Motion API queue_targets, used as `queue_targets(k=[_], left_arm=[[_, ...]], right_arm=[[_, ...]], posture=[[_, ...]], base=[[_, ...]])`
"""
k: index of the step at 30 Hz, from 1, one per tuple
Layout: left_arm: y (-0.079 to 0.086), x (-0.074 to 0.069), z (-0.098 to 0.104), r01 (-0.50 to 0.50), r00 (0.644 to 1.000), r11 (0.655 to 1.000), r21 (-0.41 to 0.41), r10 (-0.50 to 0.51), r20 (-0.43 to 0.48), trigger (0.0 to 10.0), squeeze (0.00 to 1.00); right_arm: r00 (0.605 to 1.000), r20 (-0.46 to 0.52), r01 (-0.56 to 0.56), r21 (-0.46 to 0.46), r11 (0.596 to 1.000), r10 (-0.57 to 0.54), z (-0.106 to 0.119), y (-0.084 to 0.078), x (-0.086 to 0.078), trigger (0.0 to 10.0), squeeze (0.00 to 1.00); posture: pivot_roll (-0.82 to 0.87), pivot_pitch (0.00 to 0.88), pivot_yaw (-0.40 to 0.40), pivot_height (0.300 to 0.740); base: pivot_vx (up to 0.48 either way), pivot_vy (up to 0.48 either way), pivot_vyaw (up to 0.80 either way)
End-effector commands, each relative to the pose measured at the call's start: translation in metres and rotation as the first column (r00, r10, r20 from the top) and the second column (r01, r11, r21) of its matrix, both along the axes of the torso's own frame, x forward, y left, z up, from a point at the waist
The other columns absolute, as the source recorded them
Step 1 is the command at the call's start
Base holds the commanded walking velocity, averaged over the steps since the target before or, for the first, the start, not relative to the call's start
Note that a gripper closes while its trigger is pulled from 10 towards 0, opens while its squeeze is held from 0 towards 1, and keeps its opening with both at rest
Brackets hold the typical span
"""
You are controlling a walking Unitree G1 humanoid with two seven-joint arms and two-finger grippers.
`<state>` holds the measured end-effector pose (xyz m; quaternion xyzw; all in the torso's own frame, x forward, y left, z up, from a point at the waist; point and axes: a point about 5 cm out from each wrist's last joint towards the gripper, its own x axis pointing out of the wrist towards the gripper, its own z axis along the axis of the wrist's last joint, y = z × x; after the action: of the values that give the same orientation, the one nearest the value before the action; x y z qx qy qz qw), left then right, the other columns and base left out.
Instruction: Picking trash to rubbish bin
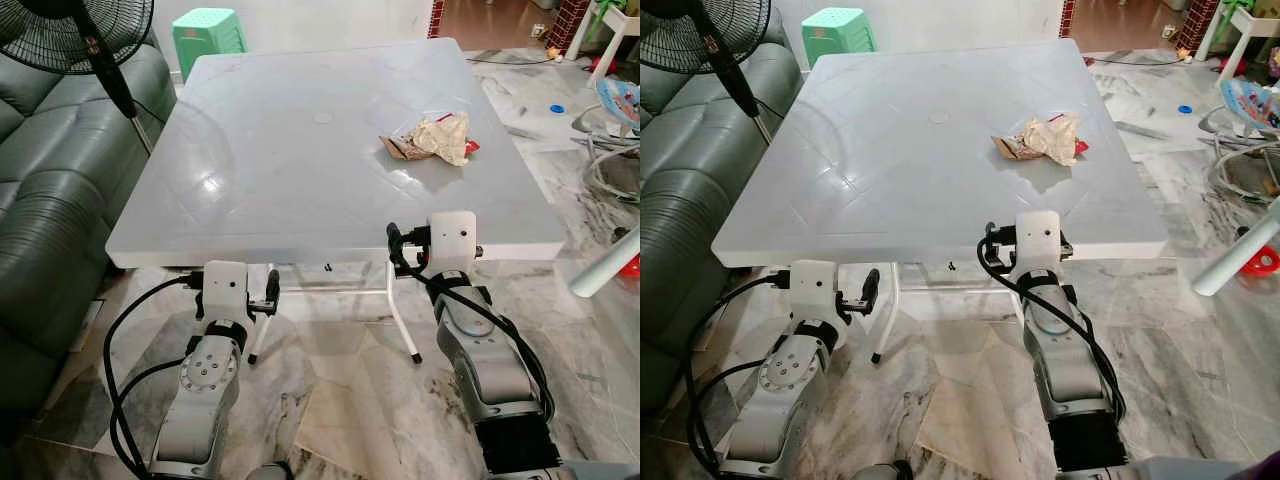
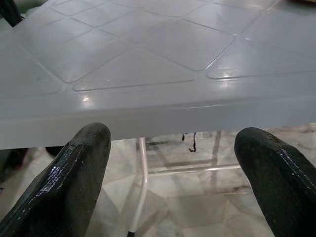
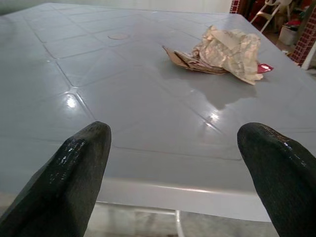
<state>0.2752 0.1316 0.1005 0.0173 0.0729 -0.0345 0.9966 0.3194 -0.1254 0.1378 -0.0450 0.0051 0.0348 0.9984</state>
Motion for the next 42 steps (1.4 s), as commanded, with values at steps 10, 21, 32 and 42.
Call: queue_targets(k=[10,21,32,42], left_arm=[[0.001,0.014,0.051,-0.031,0.974,0.999,-0.036,0.038,0.224,10.0,0.0],[-0.008,0.02,0.065,0.001,0.957,0.999,-0.039,0.011,0.29,10.0,0.0],[-0.012,0.02,0.061,0.002,0.96,0.999,-0.038,0.008,0.279,10.0,0.0],[-0.012,0.019,0.059,-0.003,0.962,0.999,-0.053,0.017,0.274,10.0,0.0]], right_arm=[[0.965,0.255,0.073,-0.069,0.995,-0.053,0.05,-0.009,0.006,10.0,0.0],[0.959,0.281,0.059,-0.122,0.991,-0.022,0.055,-0.009,0.013,10.0,0.0],[0.96,0.28,0.068,-0.143,0.987,-0.026,0.055,-0.012,0.017,10.0,0.0],[0.963,0.269,0.067,-0.14,0.988,-0.027,0.052,-0.011,0.018,10.0,0.0]], posture=[[0.06,0.119,0.016,0.74],[0.04,0.09,0.001,0.74],[0.03,0.087,-0.007,0.74],[0.04,0.085,-0.003,0.74]], base=[[0.0,0.0,0.0],[0.276,0.0,0.0],[0.395,0.0,0.0],[0.214,0.0,0.0]])
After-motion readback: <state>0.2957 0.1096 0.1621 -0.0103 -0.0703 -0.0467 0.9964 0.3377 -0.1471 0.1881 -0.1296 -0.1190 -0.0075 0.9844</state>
